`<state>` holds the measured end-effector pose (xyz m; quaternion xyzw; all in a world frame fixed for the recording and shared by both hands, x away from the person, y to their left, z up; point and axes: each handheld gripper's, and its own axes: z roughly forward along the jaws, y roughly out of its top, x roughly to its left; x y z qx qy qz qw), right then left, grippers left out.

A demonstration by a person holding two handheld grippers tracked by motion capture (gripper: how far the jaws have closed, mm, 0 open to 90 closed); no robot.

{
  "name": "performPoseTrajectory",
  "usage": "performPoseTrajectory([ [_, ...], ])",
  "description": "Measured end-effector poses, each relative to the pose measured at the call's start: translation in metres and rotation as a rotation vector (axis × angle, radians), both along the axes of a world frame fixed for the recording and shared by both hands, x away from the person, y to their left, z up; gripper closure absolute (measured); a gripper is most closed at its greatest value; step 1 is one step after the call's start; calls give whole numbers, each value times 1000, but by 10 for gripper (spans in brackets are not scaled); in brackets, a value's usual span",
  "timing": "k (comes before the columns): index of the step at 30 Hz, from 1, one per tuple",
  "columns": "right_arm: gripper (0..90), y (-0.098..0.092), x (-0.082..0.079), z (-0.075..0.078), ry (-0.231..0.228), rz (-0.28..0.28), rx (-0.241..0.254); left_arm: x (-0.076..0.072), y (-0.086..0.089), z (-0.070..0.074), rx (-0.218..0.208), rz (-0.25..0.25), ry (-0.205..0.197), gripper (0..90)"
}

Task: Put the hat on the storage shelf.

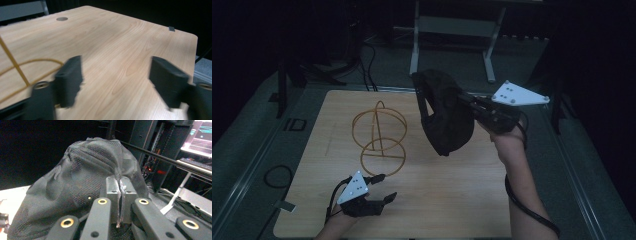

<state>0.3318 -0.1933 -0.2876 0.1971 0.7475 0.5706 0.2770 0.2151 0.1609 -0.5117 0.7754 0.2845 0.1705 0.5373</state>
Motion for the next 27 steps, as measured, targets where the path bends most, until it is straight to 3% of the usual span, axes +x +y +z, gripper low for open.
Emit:
performPoseTrajectory([
  [3,879,14,4,1,3,14,-15,-3,6,-9,8,54,2,79],
  [5,879,22,6,2,5,19,-21,-8,13,-15,-8,97,6,70],
  [12,879,47,10,-2,27,56,-28,-18,29,-28,30,201,-10,17],
  [19,878,76,17,-8,50,92,-41,-17,32,-37,41,219,3,18],
  [23,878,91,19,-14,70,114,-35,-18,33,-38,56,230,-13,18],
  [27,878,103,20,-21,89,130,-49,-18,36,-39,47,238,-5,19],
])
